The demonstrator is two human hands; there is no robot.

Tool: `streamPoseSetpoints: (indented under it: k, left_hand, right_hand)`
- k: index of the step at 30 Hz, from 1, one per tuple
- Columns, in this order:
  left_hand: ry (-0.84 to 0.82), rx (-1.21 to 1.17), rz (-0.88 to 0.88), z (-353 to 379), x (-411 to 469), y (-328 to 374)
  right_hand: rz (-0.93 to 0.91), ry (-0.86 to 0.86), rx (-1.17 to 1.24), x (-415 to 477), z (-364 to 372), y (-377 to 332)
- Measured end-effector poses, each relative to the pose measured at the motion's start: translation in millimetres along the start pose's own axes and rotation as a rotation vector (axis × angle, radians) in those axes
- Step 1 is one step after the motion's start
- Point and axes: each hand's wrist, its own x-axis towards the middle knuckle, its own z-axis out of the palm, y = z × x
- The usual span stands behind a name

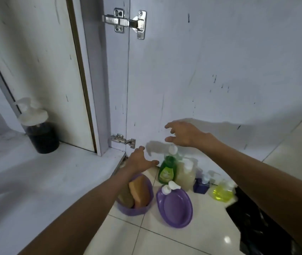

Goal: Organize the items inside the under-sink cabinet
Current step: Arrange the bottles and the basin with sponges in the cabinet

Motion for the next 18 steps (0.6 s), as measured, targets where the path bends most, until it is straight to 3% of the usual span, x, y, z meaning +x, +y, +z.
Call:
streamPoseSetpoints:
  k: [9,18]
  left_hand:
    - [-0.165,-0.031,0.044,63.9,26.1,19.0]
    - [-0.181,-0.053,0.021,88.8,44.1,13.0]
  right_hand:
    - [0.094,-0.044,0.045,-18.4,48.6,68.1]
    - [0.143,-0.081,0.068,-23.4,100.4,87.1]
